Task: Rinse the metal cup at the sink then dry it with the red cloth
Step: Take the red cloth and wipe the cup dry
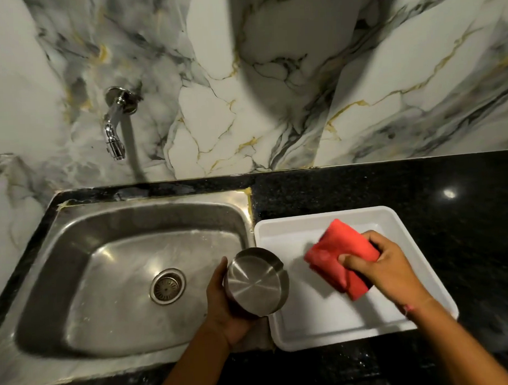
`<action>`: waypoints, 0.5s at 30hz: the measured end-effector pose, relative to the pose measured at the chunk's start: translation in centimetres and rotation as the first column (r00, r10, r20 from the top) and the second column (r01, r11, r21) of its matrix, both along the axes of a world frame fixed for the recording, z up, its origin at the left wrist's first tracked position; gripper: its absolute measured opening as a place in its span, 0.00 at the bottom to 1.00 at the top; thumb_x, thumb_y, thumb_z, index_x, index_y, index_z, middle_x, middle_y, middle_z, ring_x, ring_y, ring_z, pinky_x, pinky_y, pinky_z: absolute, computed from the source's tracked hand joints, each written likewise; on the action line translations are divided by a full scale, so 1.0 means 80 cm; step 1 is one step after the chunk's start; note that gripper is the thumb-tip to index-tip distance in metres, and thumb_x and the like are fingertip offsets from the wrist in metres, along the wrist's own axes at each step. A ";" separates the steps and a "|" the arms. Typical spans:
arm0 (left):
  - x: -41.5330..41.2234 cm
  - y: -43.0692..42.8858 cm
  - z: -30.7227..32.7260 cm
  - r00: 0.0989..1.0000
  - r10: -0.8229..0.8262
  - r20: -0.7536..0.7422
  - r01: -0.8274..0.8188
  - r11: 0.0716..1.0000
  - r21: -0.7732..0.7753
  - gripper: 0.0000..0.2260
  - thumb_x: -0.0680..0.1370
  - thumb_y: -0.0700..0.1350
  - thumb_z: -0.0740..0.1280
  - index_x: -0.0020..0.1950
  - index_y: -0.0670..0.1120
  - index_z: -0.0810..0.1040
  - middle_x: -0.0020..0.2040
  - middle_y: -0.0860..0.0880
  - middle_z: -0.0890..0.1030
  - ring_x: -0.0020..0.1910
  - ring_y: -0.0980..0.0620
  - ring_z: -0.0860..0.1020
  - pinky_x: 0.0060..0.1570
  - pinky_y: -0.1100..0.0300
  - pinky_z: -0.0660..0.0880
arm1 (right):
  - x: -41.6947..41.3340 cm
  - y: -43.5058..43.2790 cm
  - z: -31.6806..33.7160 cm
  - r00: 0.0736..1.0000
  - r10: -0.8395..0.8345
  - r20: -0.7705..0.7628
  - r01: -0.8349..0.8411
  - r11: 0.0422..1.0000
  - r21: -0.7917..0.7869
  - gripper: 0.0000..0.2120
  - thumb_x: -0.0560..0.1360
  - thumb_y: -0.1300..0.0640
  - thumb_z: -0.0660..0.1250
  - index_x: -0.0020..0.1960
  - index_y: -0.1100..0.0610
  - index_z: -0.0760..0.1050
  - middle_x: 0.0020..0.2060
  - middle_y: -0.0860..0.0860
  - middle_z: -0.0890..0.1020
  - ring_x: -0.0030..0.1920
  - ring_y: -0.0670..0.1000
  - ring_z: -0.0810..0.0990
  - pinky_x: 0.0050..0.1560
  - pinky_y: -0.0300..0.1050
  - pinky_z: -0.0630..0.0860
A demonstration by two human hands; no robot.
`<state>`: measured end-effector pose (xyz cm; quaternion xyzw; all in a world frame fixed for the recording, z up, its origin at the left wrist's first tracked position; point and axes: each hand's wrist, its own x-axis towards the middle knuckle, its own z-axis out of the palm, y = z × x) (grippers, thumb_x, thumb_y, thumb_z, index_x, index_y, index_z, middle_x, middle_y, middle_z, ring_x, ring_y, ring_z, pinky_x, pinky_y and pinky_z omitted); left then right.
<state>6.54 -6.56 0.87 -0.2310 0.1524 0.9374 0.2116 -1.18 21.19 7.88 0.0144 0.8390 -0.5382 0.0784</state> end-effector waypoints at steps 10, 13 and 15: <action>0.007 -0.015 0.016 0.991 -0.121 -0.055 0.104 0.966 -0.238 0.31 0.75 0.66 0.57 0.66 0.46 0.80 0.63 0.37 0.82 0.57 0.38 0.83 0.53 0.41 0.80 | 0.065 -0.214 0.028 0.922 0.359 -0.148 -0.136 0.654 0.744 0.08 0.74 0.51 0.64 0.50 0.51 0.78 0.47 0.51 0.84 0.45 0.57 0.82 0.43 0.46 0.76; 0.011 -0.022 0.012 0.992 -0.123 0.011 0.121 0.954 -0.276 0.32 0.76 0.66 0.56 0.66 0.45 0.80 0.63 0.37 0.82 0.58 0.37 0.82 0.51 0.44 0.81 | 0.077 -0.238 0.012 0.884 0.409 -0.227 -0.149 0.706 0.693 0.04 0.72 0.55 0.67 0.43 0.52 0.81 0.40 0.52 0.86 0.39 0.58 0.83 0.37 0.43 0.70; 0.015 -0.034 0.010 0.994 -0.103 0.026 0.106 0.948 -0.299 0.32 0.76 0.66 0.56 0.66 0.43 0.79 0.63 0.36 0.81 0.60 0.36 0.80 0.52 0.44 0.79 | 0.086 -0.245 0.008 0.856 0.466 -0.226 -0.235 0.739 0.632 0.05 0.72 0.55 0.67 0.44 0.51 0.82 0.41 0.50 0.86 0.41 0.56 0.83 0.38 0.43 0.73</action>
